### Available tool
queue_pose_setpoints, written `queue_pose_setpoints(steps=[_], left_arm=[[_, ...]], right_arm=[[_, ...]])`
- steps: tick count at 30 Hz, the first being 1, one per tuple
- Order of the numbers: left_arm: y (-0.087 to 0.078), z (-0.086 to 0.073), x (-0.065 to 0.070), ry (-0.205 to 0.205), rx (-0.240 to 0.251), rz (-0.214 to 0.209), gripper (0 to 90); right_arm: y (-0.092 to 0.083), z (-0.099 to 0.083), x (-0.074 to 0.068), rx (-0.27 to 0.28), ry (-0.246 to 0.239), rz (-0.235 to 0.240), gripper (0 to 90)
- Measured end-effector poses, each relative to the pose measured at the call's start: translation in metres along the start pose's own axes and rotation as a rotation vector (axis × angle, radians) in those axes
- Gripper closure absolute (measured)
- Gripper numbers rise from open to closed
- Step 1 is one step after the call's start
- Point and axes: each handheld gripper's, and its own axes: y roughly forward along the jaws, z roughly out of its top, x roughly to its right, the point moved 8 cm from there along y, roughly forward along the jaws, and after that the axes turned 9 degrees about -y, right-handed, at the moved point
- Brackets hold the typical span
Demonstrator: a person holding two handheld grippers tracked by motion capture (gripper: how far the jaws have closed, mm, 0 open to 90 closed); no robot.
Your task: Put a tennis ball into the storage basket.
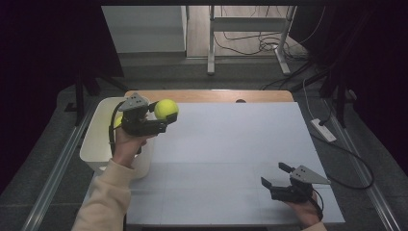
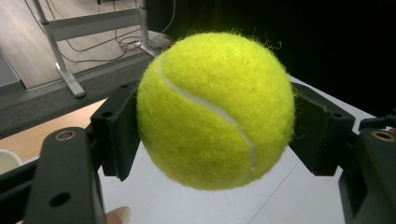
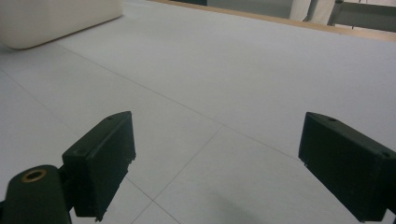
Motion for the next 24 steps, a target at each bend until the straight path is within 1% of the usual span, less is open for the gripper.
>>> queue_pose_setpoints(steps=[1,4,12,16,24], left_arm=[[0.000,0.000,0.000,0.000,0.000,0.000,27.1],[-0.003,0.000,-0.006,-0.003,0.002,0.021,27.1],[-0.008,-0.001,-0.015,-0.008,0.006,0.053,27.1],[-0.010,-0.001,-0.018,-0.010,0.006,0.059,27.1],[-0.015,-0.002,-0.027,-0.019,0.007,0.084,27.1]], right_arm=[[0.000,0.000,0.000,0.000,0.001,0.000,11.1],[0.000,0.000,0.000,0.000,0.001,0.000,11.0],[0.000,0.000,0.000,0.000,-0.001,0.000,11.2],[0.000,0.000,0.000,0.000,-0.001,-0.001,11.1],[0.000,0.000,0.000,0.002,-0.002,-0.001,11.2]])
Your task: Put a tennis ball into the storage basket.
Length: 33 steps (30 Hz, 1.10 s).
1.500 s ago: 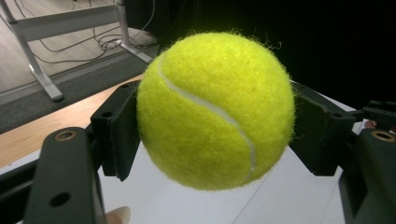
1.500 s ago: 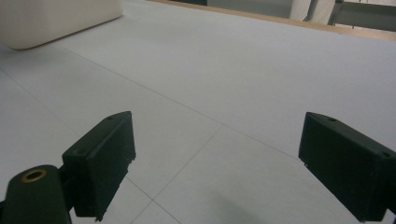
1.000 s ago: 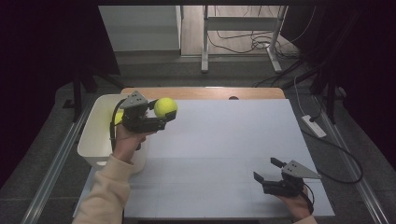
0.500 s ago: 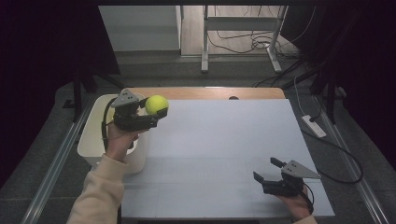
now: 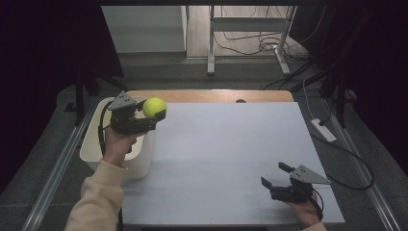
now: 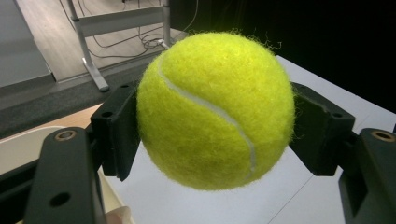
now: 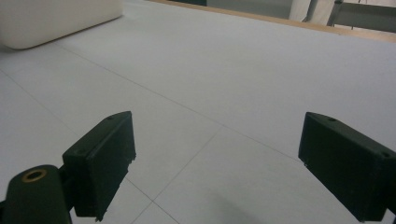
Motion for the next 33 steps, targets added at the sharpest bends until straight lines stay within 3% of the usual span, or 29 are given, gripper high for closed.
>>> queue_pose_setpoints(steps=[33], left_arm=[[-0.016,-0.008,-0.043,-0.042,-0.011,0.128,27.0]], right_arm=[[0.000,0.000,-0.001,-0.001,-0.001,0.000,11.2]])
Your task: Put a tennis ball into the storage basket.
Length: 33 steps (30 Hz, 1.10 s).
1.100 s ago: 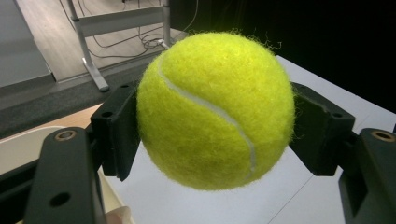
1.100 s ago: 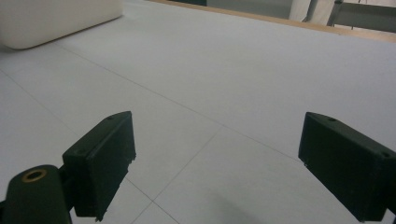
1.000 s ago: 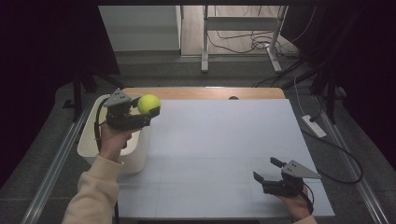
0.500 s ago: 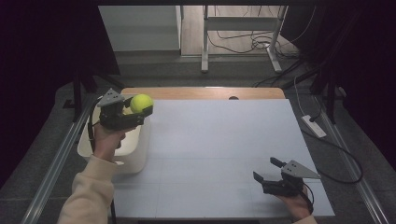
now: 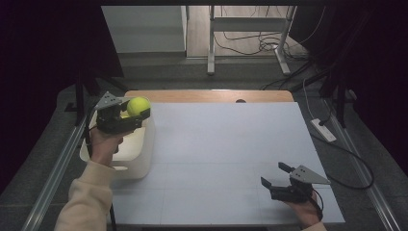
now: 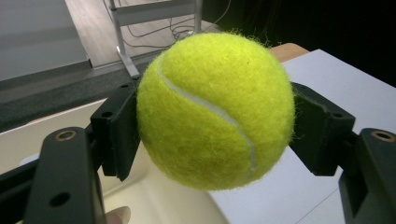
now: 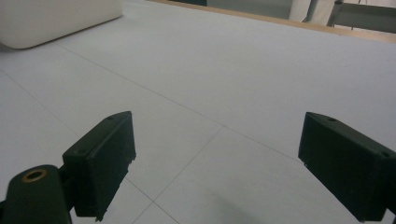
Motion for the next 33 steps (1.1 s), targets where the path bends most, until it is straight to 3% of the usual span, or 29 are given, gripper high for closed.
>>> queue_pose_setpoints(steps=[15,33], left_arm=[[-0.005,-0.008,-0.032,-0.022,-0.054,0.081,27.0],[-0.002,-0.019,-0.058,-0.058,-0.127,0.133,26.9]], right_arm=[[0.001,0.000,-0.001,-0.001,-0.002,-0.001,11.2],[0.001,0.000,-0.001,-0.003,-0.002,-0.001,11.3]])
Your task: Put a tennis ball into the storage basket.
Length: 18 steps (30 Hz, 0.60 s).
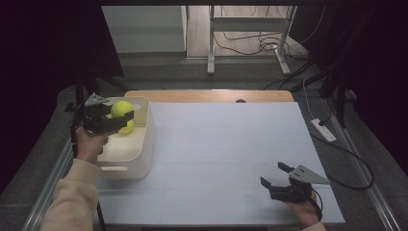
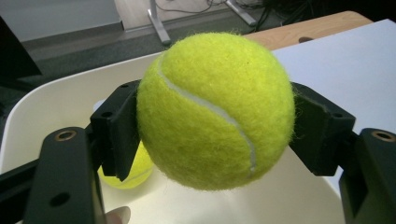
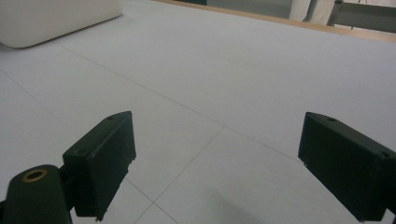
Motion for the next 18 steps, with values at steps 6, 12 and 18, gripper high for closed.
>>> queue_pose_setpoints(steps=[6,12,18], left_arm=[[0.004,-0.005,-0.007,-0.003,-0.041,0.021,26.9],[0.006,-0.008,-0.014,-0.005,-0.076,0.041,26.9],[0.011,-0.013,-0.022,-0.012,-0.125,0.060,26.8]], right_arm=[[0.000,0.000,0.000,0.000,0.001,-0.001,11.3],[0.000,0.000,0.000,-0.001,0.001,-0.001,11.3],[0.000,0.000,0.000,-0.002,0.001,-0.002,11.4]])
